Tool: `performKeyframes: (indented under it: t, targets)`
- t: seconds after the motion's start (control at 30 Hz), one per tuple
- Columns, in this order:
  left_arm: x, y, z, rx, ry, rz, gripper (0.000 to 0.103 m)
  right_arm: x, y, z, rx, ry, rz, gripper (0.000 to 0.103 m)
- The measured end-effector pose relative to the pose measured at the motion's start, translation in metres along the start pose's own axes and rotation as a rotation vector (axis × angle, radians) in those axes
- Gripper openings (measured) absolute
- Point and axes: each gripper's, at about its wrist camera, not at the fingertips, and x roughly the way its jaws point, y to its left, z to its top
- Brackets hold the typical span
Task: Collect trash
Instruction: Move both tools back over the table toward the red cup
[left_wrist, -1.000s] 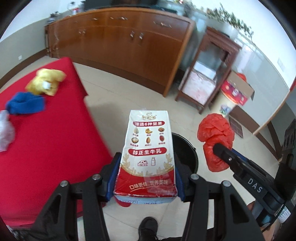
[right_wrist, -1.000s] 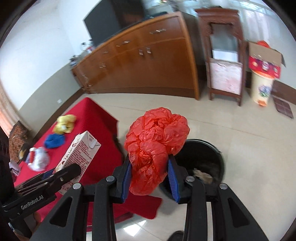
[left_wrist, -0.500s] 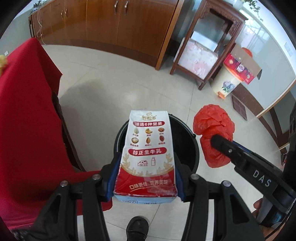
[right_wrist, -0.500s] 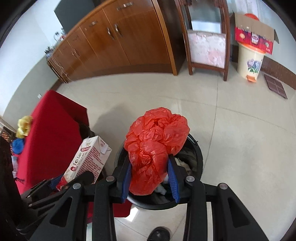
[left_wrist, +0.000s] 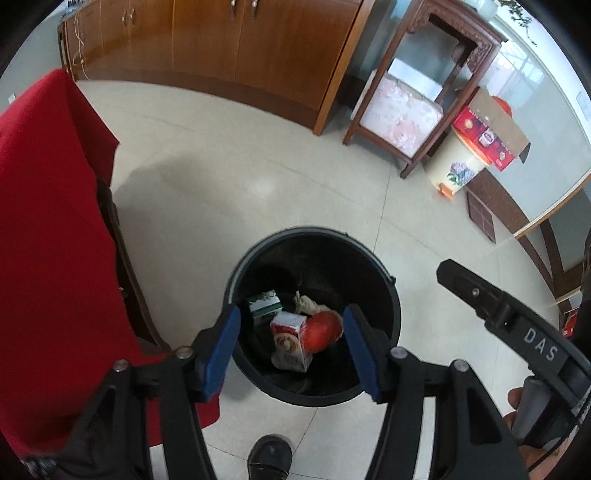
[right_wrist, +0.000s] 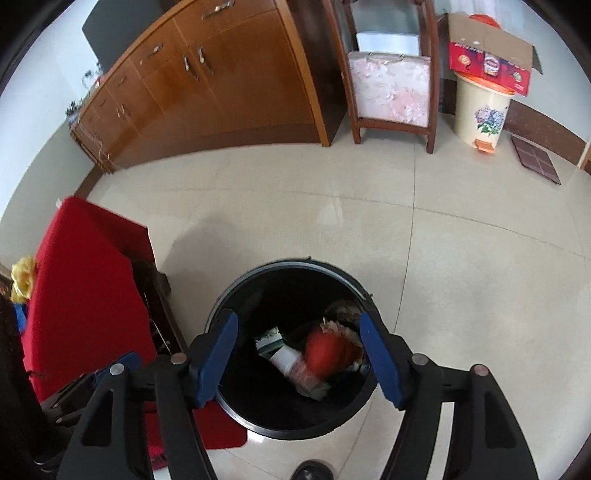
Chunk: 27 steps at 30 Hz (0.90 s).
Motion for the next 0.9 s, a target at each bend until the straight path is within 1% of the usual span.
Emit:
performKeyframes:
  t: [0.1, 0.2, 0.37, 0.5, 0.57, 0.7, 0.83, 0.9]
  targets:
    - [-0.023, 0.001, 0.001, 0.021, -0.037, 0.03, 0.06, -0.017, 0.006, -0.001, 0.002, -0.034, 0.004, 0.071]
    - [-0.049, 0.006, 0.0, 0.028, -0.084, 0.061, 0.06, -0.037, 0.021, -0.007, -0.014, -0.053, 0.017, 0.071]
    - [-0.096, 0.027, -0.002, -0.006, -0.153, 0.098, 0.06, -0.072, 0.053, -0.02, -0.061, -0.086, 0.036, 0.071]
    - [-0.13, 0.051, -0.011, -0.05, -0.194, 0.141, 0.065, -0.1, 0.085, -0.033, -0.098, -0.105, 0.079, 0.074]
    - [-0.145, 0.063, -0.016, -0.077, -0.216, 0.168, 0.065, -0.112, 0.101, -0.038, -0.122, -0.117, 0.103, 0.075]
    - [-0.176, 0.094, -0.03, -0.133, -0.254, 0.215, 0.067, -0.138, 0.147, -0.052, -0.19, -0.145, 0.173, 0.078]
    - [-0.208, 0.132, -0.048, -0.192, -0.304, 0.278, 0.07, -0.153, 0.188, -0.066, -0.246, -0.157, 0.238, 0.079]
    - [-0.219, 0.15, -0.055, -0.224, -0.315, 0.303, 0.071, -0.157, 0.209, -0.075, -0.276, -0.158, 0.267, 0.079]
